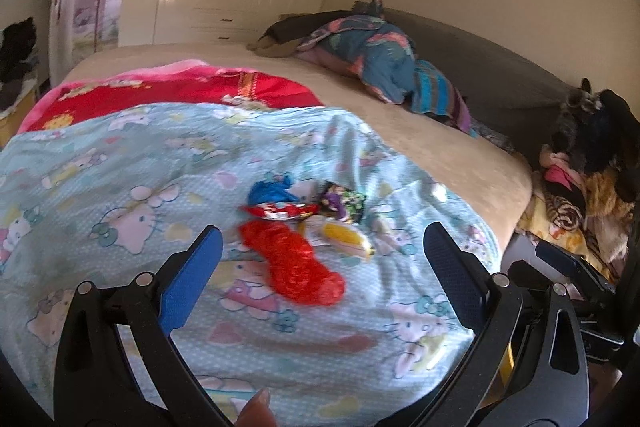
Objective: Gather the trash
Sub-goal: 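Move both open tools back over the remaining trash on the blanket, then grasp the red mesh bag with the left tool while the right tool grasps the yellow snack bag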
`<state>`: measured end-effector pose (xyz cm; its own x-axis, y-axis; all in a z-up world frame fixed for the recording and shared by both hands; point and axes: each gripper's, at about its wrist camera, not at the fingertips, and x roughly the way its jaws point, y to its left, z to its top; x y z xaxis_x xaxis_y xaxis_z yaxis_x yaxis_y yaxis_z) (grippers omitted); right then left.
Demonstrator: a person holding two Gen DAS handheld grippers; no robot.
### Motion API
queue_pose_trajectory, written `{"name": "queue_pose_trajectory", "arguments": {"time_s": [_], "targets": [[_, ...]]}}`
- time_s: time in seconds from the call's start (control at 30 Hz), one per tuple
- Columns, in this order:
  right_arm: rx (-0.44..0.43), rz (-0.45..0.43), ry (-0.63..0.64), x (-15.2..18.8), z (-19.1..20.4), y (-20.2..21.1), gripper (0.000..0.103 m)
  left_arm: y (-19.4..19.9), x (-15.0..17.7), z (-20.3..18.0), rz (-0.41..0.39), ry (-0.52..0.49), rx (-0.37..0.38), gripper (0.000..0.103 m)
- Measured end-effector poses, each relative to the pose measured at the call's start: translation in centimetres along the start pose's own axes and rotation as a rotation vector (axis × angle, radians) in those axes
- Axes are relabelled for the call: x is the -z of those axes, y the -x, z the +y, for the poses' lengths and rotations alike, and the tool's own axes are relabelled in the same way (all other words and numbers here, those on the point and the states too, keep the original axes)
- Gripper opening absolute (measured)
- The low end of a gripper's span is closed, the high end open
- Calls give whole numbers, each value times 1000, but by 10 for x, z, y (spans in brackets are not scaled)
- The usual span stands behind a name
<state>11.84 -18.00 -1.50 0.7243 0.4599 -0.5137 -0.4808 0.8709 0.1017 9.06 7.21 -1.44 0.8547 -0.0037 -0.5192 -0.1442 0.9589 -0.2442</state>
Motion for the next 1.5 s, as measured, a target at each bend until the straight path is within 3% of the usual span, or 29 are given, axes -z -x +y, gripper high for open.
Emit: {"name": "queue_pose_trajectory", "arguments": {"time_s": [0.27, 0.43, 0.63, 0.77, 0.93, 1.23, 1.4, 1.5], "targets": [[-46, 55, 38, -6, 14, -44, 94, -22, 0, 35, 80, 34, -55, 92], [-65, 98, 67, -8, 21, -75, 94, -38, 2, 52, 132, 61, -51, 92], [-90, 166, 99, -5, 27, -111, 94, -61, 10, 63, 214, 104, -18, 81], [-107, 207, 112, -2, 29, -135, 94, -74, 12, 60, 245, 79, 2, 73], [-119, 247, 138, 2, 32, -157, 86, -94, 16, 59, 313, 72, 45, 65], [-136, 301, 145, 7, 32, -189, 68, -118, 25, 58, 397, 70, 86, 62], [-176, 306, 147, 8, 36, -193, 37, -133, 31, 55, 459, 72, 143, 62], [-184, 302, 133, 8, 34, -188, 32, -139, 34, 56, 481, 84, 164, 62]]}}
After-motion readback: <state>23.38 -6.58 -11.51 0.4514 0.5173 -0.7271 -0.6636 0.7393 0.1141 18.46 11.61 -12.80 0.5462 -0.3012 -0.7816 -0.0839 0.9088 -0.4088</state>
